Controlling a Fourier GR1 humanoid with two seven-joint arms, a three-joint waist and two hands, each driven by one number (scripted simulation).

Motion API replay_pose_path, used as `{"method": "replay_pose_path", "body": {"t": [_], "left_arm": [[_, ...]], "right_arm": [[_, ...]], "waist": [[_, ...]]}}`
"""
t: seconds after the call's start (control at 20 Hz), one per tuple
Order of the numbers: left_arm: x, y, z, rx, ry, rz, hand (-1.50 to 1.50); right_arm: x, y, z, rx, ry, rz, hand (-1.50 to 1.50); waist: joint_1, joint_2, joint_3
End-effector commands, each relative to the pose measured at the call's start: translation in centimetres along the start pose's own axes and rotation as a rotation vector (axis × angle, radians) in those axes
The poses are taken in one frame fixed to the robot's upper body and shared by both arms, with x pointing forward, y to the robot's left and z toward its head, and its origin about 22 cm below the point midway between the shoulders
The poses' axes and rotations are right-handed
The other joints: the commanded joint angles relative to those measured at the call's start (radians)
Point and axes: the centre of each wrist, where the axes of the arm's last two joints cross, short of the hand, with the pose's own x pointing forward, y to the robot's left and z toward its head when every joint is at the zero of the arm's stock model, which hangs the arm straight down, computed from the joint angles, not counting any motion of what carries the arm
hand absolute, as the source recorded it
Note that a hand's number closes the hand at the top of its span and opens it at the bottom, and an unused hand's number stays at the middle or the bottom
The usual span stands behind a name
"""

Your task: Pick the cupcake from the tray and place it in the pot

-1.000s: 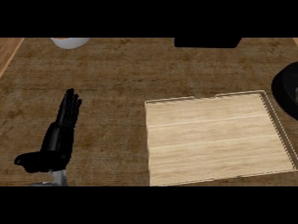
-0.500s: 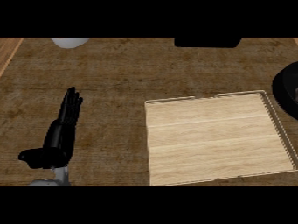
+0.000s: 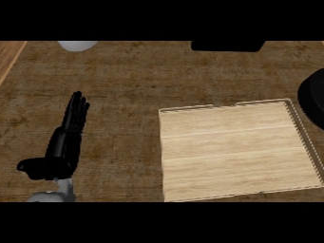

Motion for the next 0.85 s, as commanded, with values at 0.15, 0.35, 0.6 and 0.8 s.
{"method": "replay_pose_path", "body": {"t": [0.15, 0.35, 0.6, 0.8], "left_arm": [[0.1, -0.3, 0.5, -0.017, 0.008, 0.015, 0.00], [-0.8, -0.8, 0.1, -0.017, 0.011, 0.005, 0.00], [-0.5, -0.7, 0.6, -0.009, -0.002, 0.006, 0.00], [-1.2, -1.1, 1.3, 0.004, 0.009, 0.009, 0.00]], "right_arm": [[-1.4, -3.9, 1.7, -0.035, -0.013, -0.022, -1.50], [-0.6, -5.6, 1.6, -0.062, -0.026, -0.013, -1.50], [-0.7, -7.7, 2.3, -0.155, -0.021, -0.052, -1.50], [-1.6, -9.4, 3.5, -0.188, -0.019, -0.059, -1.50]], "waist": [[0.003, 0.001, 0.002], [-0.002, 0.002, 0.001], [0.001, 0.002, 0.003], [-0.008, 0.001, 0.005]]}}
